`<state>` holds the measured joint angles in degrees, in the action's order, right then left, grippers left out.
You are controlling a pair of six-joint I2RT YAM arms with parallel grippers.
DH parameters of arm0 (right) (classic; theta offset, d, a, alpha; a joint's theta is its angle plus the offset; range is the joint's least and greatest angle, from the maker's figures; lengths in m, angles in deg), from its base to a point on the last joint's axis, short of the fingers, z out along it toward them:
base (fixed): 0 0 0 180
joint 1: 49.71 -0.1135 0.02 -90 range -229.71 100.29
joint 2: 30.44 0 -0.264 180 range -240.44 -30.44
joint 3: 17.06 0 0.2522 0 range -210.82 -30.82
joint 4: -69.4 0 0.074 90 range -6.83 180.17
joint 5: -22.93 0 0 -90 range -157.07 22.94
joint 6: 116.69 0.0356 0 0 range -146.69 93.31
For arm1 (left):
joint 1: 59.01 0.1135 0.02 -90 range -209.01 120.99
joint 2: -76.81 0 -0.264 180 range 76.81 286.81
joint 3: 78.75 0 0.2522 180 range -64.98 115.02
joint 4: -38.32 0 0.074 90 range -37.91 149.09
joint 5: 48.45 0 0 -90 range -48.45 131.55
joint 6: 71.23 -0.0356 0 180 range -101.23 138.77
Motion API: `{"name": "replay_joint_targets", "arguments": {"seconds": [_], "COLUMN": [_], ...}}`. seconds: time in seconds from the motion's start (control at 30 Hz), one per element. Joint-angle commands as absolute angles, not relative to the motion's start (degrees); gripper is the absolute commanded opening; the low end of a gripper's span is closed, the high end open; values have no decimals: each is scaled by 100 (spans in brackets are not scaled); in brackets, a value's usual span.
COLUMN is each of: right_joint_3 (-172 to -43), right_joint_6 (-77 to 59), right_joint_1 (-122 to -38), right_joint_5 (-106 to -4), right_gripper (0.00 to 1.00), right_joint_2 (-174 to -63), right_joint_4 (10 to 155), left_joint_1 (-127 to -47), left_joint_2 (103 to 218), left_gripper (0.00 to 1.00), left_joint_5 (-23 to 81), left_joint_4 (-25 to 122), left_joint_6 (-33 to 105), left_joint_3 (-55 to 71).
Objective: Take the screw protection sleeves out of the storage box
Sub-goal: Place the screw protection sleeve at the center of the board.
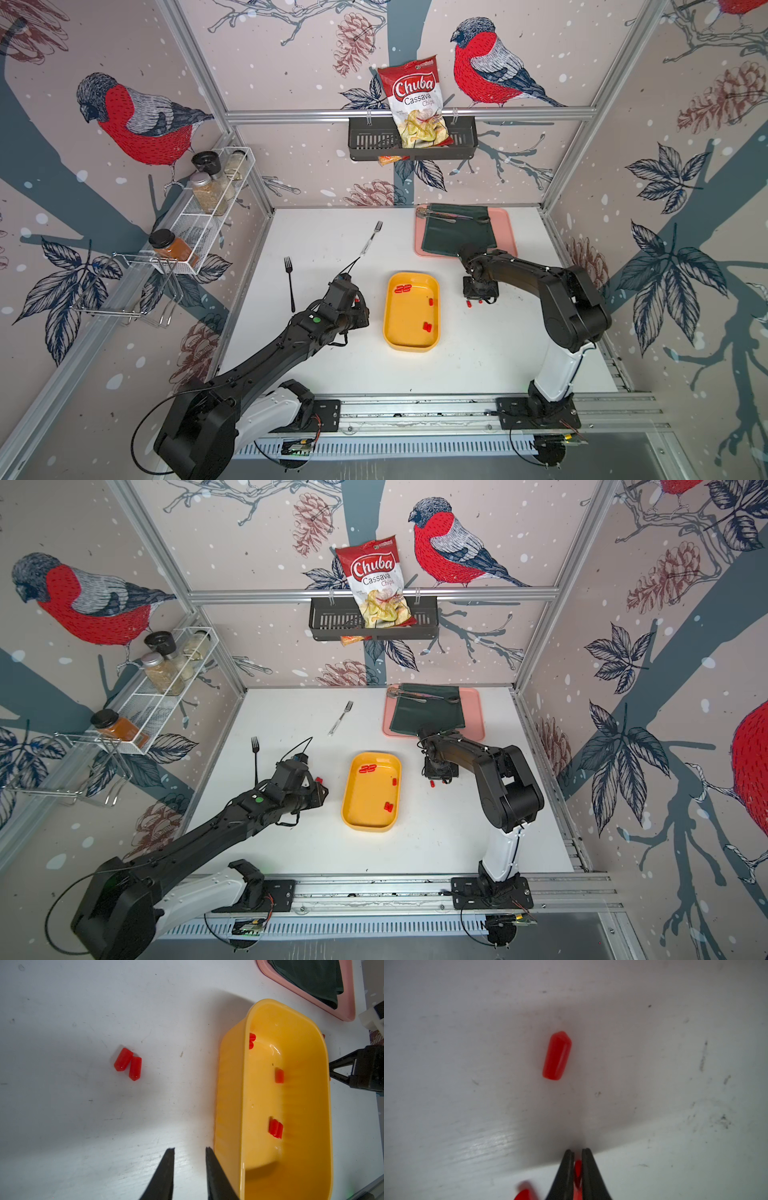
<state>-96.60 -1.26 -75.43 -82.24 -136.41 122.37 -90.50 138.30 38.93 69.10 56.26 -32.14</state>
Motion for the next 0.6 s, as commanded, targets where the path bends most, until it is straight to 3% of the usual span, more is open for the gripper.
{"name": "replay_joint_targets", "arguments": {"seconds": [0.0, 0.17, 0.33, 0.57], "right_joint_3": [-9688, -10064, -10266, -9869], "right_joint_6": [-97, 19, 150, 408], "right_joint_1": [-7541, -7523, -7526, -7552], "right_joint_5": [-8140, -8114, -7719, -7174], "right_gripper": [40, 50, 52, 52], "right_joint_2": [-13552, -13073, -12525, -11973], "right_joint_4": [12205, 12491, 12645, 12226], "left_joint_1": [-9031, -9039, -9362, -10216], "left_joint_2": [13807, 13772, 13678, 14882], "left_gripper": [29, 32, 33, 33], "left_joint_5": [3922, 3504, 3343, 3419], "left_joint_4": [6815, 6719, 6458, 5953], "left_joint_6": [5590, 5663, 5909, 6195], "left_joint_3": [-3142, -3011, -2640, -1779]}}
